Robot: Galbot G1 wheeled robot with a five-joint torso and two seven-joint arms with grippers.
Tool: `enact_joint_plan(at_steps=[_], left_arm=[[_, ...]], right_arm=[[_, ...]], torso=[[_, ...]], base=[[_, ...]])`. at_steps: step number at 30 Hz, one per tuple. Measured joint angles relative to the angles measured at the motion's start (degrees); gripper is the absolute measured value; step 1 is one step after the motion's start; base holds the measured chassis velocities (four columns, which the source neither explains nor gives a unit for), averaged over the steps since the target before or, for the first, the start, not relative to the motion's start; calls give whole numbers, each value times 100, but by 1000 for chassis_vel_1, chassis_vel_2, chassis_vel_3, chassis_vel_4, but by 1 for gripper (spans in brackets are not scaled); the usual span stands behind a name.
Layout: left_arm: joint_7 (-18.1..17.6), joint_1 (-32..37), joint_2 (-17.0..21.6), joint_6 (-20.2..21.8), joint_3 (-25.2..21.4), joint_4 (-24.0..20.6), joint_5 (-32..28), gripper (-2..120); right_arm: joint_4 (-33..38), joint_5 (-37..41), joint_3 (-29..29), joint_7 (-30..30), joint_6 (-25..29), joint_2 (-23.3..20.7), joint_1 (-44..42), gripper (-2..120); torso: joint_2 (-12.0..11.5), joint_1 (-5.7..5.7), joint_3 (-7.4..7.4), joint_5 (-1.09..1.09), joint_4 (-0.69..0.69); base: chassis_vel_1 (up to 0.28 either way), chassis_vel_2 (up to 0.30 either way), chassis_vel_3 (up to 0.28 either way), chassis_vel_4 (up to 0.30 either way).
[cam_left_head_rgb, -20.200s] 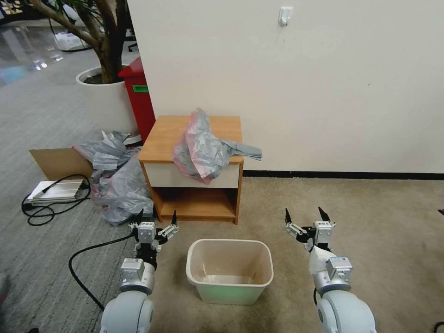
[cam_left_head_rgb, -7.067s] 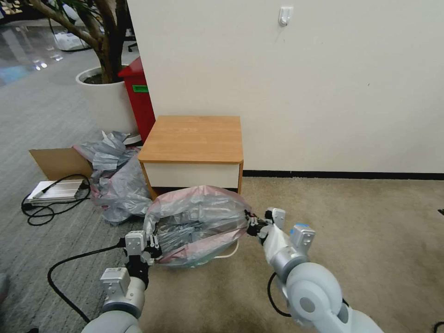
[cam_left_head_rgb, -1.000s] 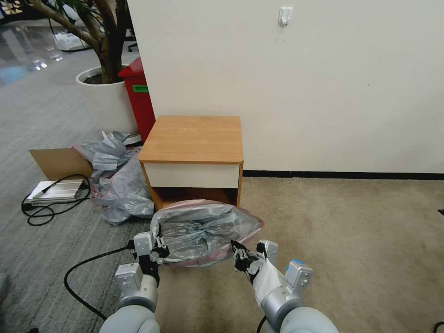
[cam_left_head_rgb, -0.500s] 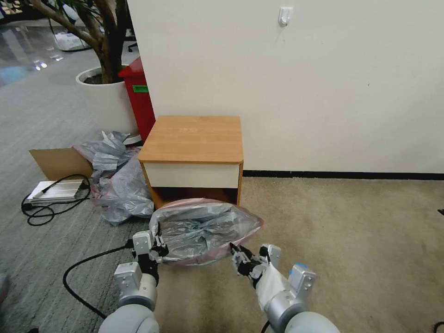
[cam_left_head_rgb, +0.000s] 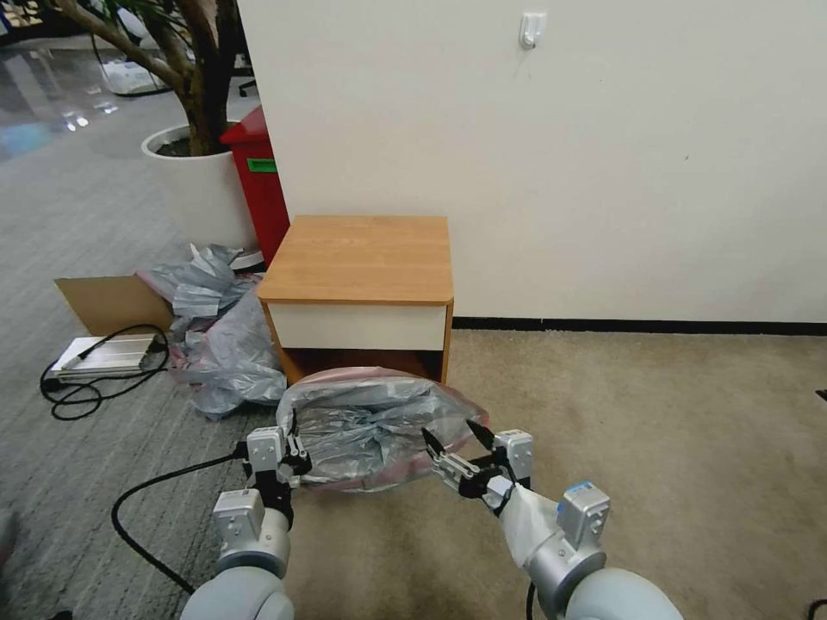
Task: Pick up the garbage bag from the table and place it over the trash can.
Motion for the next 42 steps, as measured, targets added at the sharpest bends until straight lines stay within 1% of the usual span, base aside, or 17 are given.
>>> enact_joint_plan(at_steps=[2, 3, 4, 7, 11, 17, 20, 23, 27, 29, 30, 32, 33, 34, 37, 39, 42], left_arm=[[0, 3, -2, 0, 31, 0, 38, 2], [0, 20, -1, -5, 48, 0, 85, 2], [0, 20, -1, -5, 48, 0, 85, 2], [2, 66, 8, -58, 49, -9, 202, 2], [17, 88, 13, -150, 50, -10, 371, 2], [25, 109, -20, -211, 105, -8, 477, 2], [25, 132, -31, -233, 118, 3, 501, 2], [26, 138, -31, -241, 113, 14, 502, 2], [26, 130, -24, -245, 92, 32, 500, 2], [26, 116, -22, -245, 91, 42, 494, 2], [26, 116, -22, -245, 91, 42, 494, 2], [26, 102, -24, -247, 92, 45, 485, 2], [26, 99, -25, -248, 94, 44, 480, 2], [26, 99, -25, -248, 94, 44, 480, 2], [26, 95, -25, -249, 94, 45, 472, 2], [26, 94, -24, -249, 92, 45, 469, 2], [24, 86, -24, -254, 86, 45, 459, 2]], right_arm=[[6, 466, -130, 462, -76, 140, 102, 77], [-13, 757, -210, 868, -137, 255, 207, 77], [-13, 757, -210, 868, -137, 255, 207, 77], [-85, 971, -276, 1309, -172, 368, 303, 78], [-136, 1030, -253, 1494, -189, 415, 339, 78], [-270, 1038, -222, 1492, -151, 452, 378, 77], [-328, 1031, -220, 1416, -105, 490, 422, 71], [-362, 1044, -161, 1389, -85, 544, 478, 71], [-391, 1098, -88, 1383, -82, 584, 525, 66], [-427, 1092, -81, 1378, -82, 599, 518, 59], [-427, 1092, -81, 1378, -82, 599, 518, 59], [-476, 1061, -77, 1368, -80, 612, 495, 46], [-492, 1040, -77, 1360, -78, 616, 487, 43], [-492, 1040, -77, 1360, -78, 616, 487, 43], [-522, 985, -84, 1346, -71, 621, 479, 28], [-530, 974, -87, 1343, -68, 624, 476, 25], [-554, 902, -113, 1322, -58, 644, 446, 10]], torso=[[0, 0, 0, 0, 0], [0, 0, 0, 0, 0], [0, 0, 0, 0, 0], [0, 0, 0, 0, 1], [0, 0, 0, 0, 0], [0, 0, 0, 0, 0], [0, 0, 0, 0, 0], [0, 0, 0, 0, 0], [0, 0, 0, 0, 0], [0, -1, 0, 0, 0], [0, -1, 0, 0, 0], [0, 0, 0, 0, 0], [0, 0, 0, 0, 0], [0, 0, 0, 0, 0], [0, 0, 0, 0, 0], [0, 0, 0, 0, 0], [0, 0, 0, 0, 0]], base=[[0, 0, 0, 0], [0, 0, 0, 0], [0, 0, 0, 0], [0, 0, 0, 0], [0, 0, 0, 0], [0, 0, 0, 0], [0, 0, 0, 0], [0, 0, 0, 0], [0, 0, 0, 0], [0, 0, 0, 0], [0, 0, 0, 0], [0, 0, 0, 0], [0, 0, 0, 0], [0, 0, 0, 0], [0, 0, 0, 0], [0, 0, 0, 0], [0, 0, 0, 0]])
